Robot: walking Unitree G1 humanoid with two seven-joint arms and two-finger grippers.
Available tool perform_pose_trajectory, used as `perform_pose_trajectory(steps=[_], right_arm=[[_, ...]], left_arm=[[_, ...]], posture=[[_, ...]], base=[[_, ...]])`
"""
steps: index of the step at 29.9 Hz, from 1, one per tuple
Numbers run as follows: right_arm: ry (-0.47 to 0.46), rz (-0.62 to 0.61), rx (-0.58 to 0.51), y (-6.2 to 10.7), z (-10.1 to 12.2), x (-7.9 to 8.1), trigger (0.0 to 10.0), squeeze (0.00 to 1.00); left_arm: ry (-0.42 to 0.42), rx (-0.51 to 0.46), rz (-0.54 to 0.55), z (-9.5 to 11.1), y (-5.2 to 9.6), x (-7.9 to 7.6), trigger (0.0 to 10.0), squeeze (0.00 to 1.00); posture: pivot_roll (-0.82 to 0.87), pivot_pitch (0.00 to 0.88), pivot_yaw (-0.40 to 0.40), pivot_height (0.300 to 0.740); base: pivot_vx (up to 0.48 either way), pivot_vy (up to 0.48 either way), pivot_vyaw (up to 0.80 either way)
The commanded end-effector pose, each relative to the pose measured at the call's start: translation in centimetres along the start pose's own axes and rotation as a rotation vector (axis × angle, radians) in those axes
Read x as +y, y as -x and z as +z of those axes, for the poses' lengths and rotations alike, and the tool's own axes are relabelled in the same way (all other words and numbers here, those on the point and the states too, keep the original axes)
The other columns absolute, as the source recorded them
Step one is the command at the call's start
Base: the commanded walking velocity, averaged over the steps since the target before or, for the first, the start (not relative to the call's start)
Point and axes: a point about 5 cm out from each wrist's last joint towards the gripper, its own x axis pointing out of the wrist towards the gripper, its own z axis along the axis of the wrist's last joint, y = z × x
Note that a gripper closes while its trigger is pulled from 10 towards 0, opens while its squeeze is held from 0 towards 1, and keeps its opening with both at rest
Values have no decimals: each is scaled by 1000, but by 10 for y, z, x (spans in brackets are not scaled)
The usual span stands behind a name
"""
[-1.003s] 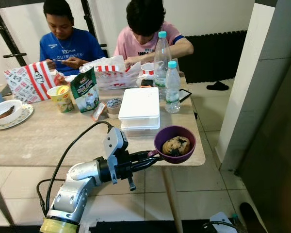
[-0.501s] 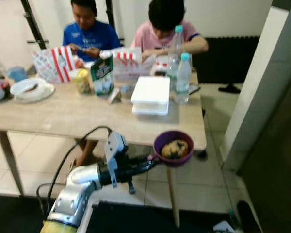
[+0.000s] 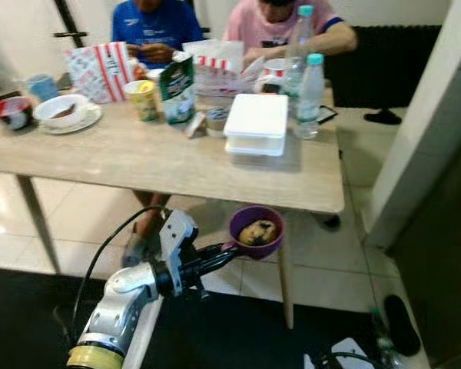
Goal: Restocking fridge
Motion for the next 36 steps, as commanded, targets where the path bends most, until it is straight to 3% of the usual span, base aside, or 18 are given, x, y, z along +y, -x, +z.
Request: perform_pose_trajectory(steps=[1,6,9,14,18,26,28,36], right_arm=[[-7,9,12,0,-5,3,10000,0],[-10,10,10,0,-5,3,10000,0],[-11,11,7,-1,-4,4,10000,0],[-12,11,6,-1,-4,4,10000,0],[-9,10,7,0,-4,3,10000,0],[-19,2,-4,0,-4,2,10000,0],[-18,2,-6,0,-4,2,10000,0],[-17,-3,-11,0,-4,2,10000,0]], left_arm=[[-10,-13,72,-5,0,6,10000,0],[-40,12,168,-16,5,13,10000,0],[-47,11,292,-26,10,21,10000,0],[-49,-15,335,-32,8,21,10000,0],[-53,-18,320,-36,3,16,10000,0],[-75,-18,208,-41,-17,-3,10000,0],[-71,-41,167,-40,-27,-11,10000,0],[-69,-93,95,-31,-47,-23,10000,0]], posture=[[-1,30,60,740],[0,29,60,740],[1,28,61,740],[1,30,61,740],[-2,30,57,740],[-3,25,55,740],[-1,22,50,740],[2,20,53,740]], base=[[0,0,-800],[0,0,-800],[0,0,-796],[0,0,-795],[0,0,-797],[0,0,0],[0,-309,0],[0,-363,0]])
